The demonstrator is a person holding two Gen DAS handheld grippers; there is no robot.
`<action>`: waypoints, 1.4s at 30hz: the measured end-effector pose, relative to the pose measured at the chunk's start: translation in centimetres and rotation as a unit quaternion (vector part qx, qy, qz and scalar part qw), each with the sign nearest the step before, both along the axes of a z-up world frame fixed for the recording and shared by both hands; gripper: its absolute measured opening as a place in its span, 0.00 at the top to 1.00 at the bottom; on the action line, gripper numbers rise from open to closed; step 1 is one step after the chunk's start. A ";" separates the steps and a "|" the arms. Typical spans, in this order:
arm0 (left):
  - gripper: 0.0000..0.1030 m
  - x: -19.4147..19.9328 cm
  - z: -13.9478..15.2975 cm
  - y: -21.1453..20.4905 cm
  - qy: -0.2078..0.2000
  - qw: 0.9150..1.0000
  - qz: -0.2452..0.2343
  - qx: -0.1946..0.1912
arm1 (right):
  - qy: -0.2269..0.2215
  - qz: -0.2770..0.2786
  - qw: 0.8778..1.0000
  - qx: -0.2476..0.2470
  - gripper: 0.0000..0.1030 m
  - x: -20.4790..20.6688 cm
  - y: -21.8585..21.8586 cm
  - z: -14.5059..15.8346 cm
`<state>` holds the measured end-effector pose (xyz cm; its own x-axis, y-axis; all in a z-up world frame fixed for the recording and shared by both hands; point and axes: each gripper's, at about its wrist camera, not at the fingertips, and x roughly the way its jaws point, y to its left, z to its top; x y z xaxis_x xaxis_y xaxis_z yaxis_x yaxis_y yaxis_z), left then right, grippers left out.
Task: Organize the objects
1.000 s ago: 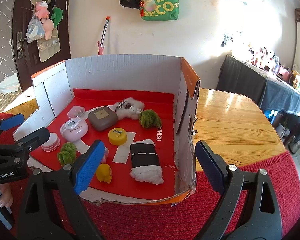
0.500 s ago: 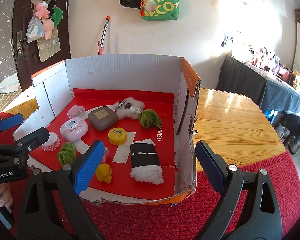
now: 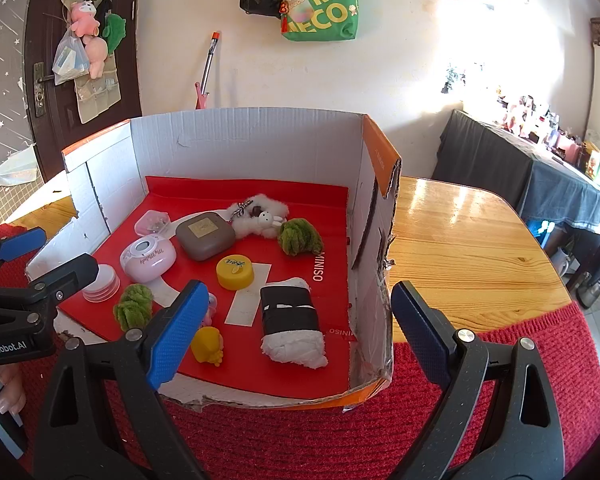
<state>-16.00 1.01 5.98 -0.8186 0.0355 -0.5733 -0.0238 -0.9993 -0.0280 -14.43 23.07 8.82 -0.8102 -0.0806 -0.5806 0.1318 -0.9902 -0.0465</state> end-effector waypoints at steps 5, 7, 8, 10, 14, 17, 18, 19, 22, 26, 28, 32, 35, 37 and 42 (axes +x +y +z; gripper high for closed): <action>0.00 0.0 0.0 0.0 0.000 1.000 0.000 0.000 | 0.000 0.000 1.000 0.000 0.09 0.0 0.0 0.0; 0.00 0.0 0.0 0.0 0.000 1.000 0.000 0.000 | 0.000 0.000 1.000 0.000 0.09 0.0 0.0 0.0; 0.00 0.0 0.0 0.0 -0.001 1.000 0.000 -0.001 | 0.000 0.000 1.000 0.000 0.09 0.0 0.0 0.0; 0.00 0.2 0.0 0.1 0.000 1.000 0.000 -0.004 | 0.000 -0.001 1.000 0.000 0.09 0.1 0.0 0.0; 0.00 0.6 0.2 0.3 -0.001 1.000 -0.004 -0.001 | -0.002 0.004 1.000 -0.007 0.09 0.4 0.1 0.5; 0.00 0.9 0.4 0.2 -0.004 1.000 -0.005 0.003 | 0.006 0.002 1.000 0.000 0.09 1.0 0.0 1.4; 0.00 1.1 0.5 0.2 -0.004 1.000 -0.005 0.004 | 0.010 0.001 1.000 0.001 0.09 1.2 0.0 1.6; 0.00 1.2 0.6 0.1 -0.003 1.000 -0.005 0.005 | 0.012 0.000 1.000 0.000 0.09 1.4 0.1 1.9; 0.00 1.8 1.1 0.0 0.000 1.000 -0.003 0.004 | 0.012 0.001 1.000 -0.006 0.09 2.0 0.2 2.5; 0.00 2.8 1.8 -0.1 0.001 1.000 -0.004 0.006 | 0.010 0.001 1.000 -0.011 0.09 3.0 0.3 3.0; 0.00 3.2 2.1 -0.2 0.001 1.000 -0.005 0.005 | 0.011 0.002 1.000 -0.009 0.09 3.7 0.2 3.2; 0.00 4.5 2.3 -0.2 -0.003 1.000 -0.005 0.004 | 0.002 0.006 1.000 -0.006 0.09 5.1 0.0 3.3; 0.00 5.4 2.0 -0.2 -0.016 1.000 -0.005 0.007 | -0.009 0.006 1.000 -0.010 0.09 6.1 0.1 3.0; 0.00 5.9 1.5 -0.2 -0.026 1.000 -0.005 0.007 | -0.023 0.006 1.000 -0.017 0.09 6.6 0.2 2.4; 0.00 7.0 -0.1 0.0 -0.050 0.999 0.001 -0.002 | -0.052 0.000 0.998 -0.029 0.09 7.4 0.6 0.8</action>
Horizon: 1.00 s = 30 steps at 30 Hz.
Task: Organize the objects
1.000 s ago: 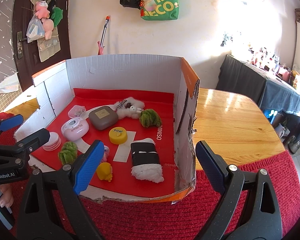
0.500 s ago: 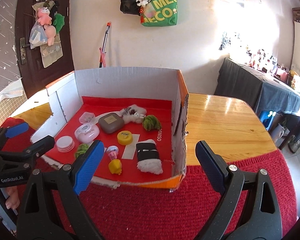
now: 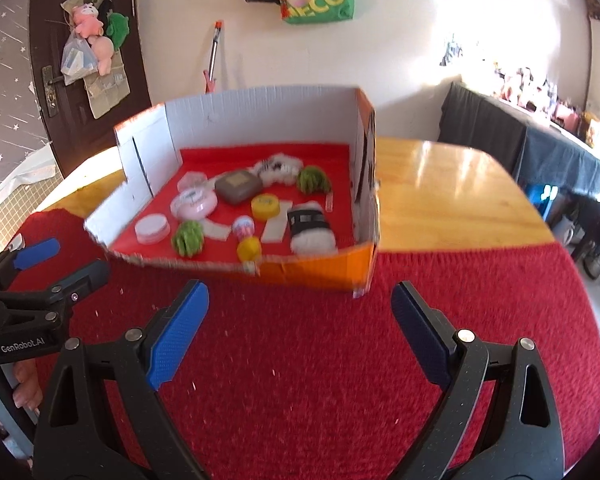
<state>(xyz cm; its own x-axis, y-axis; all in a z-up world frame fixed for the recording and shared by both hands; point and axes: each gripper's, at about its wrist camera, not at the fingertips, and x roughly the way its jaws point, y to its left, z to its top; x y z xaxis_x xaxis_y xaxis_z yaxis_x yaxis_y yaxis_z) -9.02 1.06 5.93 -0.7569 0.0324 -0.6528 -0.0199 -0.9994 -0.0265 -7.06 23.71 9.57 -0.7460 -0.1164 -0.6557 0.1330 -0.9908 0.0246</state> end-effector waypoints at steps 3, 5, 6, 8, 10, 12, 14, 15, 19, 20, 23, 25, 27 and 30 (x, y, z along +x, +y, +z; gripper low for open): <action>0.00 0.1 -0.9 0.1 -0.017 1.000 0.002 -0.005 | -0.015 -0.004 1.000 0.001 0.09 0.2 0.1 -1.0; 0.00 0.2 -1.5 0.1 -0.030 1.000 0.001 -0.003 | -0.026 -0.004 1.000 0.002 0.09 0.2 0.0 -1.7; 0.00 0.2 -1.8 0.1 -0.036 0.999 0.002 -0.001 | -0.031 -0.005 1.000 0.004 0.09 0.3 0.0 -2.0; 0.00 0.2 -2.4 0.1 -0.050 0.999 0.000 0.006 | -0.041 -0.007 0.999 0.011 0.09 0.3 -0.1 -2.6; 0.00 0.0 -2.9 0.2 -0.064 0.998 0.004 0.004 | -0.054 -0.012 0.998 0.019 0.09 0.2 -0.1 -3.3; 0.00 -0.2 -3.6 0.2 -0.082 0.997 0.013 -0.002 | -0.070 -0.022 0.997 0.020 0.09 -0.1 0.0 -3.9; 0.00 -0.4 -4.2 0.2 -0.095 0.995 0.018 -0.005 | -0.088 -0.033 0.995 0.018 0.09 -0.4 0.4 -4.7; 0.00 -0.4 -4.2 0.3 -0.092 0.996 0.018 -0.009 | -0.085 -0.035 0.996 0.021 0.09 -0.4 0.4 -4.7; 0.00 -0.3 -4.3 0.4 -0.093 0.995 0.022 -0.014 | -0.092 -0.044 0.994 0.034 0.04 -0.6 0.2 -4.9; 0.00 -0.3 -4.3 0.4 -0.093 0.995 0.022 -0.013 | -0.094 -0.046 0.994 0.035 0.01 -0.6 0.2 -5.0; 0.00 -0.2 -4.3 0.4 -0.093 0.995 0.025 -0.014 | -0.099 -0.051 0.993 0.036 0.00 -0.8 0.3 -5.1; 0.00 -0.3 -4.3 0.5 -0.093 0.995 0.028 -0.016 | -0.099 -0.052 0.993 0.039 0.00 -0.8 0.2 -5.2; 0.00 -0.4 -4.3 0.6 -0.093 0.995 0.030 -0.016 | -0.099 -0.053 0.993 0.039 0.00 -0.8 0.2 -5.2; 0.00 -0.4 -4.3 0.7 -0.093 0.995 0.032 -0.018 | -0.099 -0.053 0.993 0.040 0.00 -0.8 0.1 -5.2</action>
